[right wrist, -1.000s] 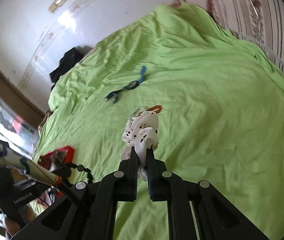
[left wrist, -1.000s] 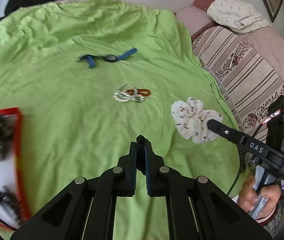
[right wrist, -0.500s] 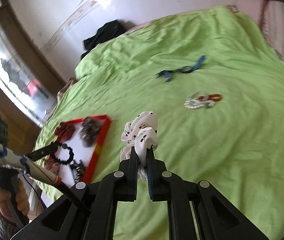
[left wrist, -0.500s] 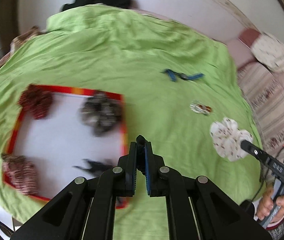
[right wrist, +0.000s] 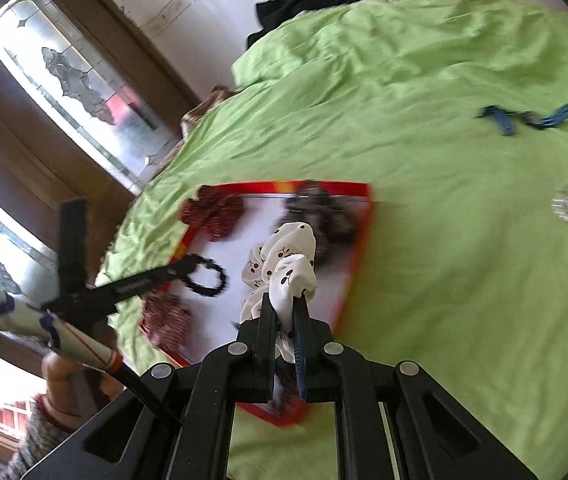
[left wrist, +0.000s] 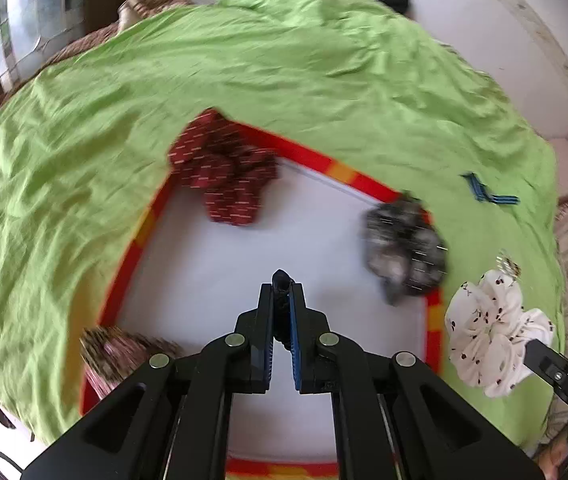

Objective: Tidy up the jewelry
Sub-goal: 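Carry both items over the tray and open both tools to release them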

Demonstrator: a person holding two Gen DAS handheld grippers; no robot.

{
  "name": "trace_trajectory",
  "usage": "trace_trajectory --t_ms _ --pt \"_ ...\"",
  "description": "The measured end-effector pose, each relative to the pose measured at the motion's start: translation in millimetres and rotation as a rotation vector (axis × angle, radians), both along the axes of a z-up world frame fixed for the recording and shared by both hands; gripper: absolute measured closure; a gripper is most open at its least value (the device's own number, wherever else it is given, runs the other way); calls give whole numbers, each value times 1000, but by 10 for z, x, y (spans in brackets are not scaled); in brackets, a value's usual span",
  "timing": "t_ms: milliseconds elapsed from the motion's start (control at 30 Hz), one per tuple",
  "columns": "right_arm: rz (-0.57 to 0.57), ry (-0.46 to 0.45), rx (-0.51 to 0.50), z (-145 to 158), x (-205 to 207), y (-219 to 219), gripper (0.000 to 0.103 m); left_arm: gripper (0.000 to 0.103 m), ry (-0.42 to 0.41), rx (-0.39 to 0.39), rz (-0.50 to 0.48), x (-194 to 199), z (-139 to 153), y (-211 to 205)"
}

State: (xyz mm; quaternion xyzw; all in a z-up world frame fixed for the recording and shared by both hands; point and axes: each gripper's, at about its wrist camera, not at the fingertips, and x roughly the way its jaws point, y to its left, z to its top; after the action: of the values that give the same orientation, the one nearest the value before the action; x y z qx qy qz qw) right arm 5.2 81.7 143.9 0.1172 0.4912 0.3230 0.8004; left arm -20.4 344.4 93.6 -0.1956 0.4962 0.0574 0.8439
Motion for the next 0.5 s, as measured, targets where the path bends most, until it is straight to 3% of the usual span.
trace_trajectory --t_ms 267,500 --pt "68 70 -43 -389 190 721 94 96 39 -8 36 151 -258 309" --pt "91 82 -107 -600 236 883 94 96 38 -8 46 203 -313 364"
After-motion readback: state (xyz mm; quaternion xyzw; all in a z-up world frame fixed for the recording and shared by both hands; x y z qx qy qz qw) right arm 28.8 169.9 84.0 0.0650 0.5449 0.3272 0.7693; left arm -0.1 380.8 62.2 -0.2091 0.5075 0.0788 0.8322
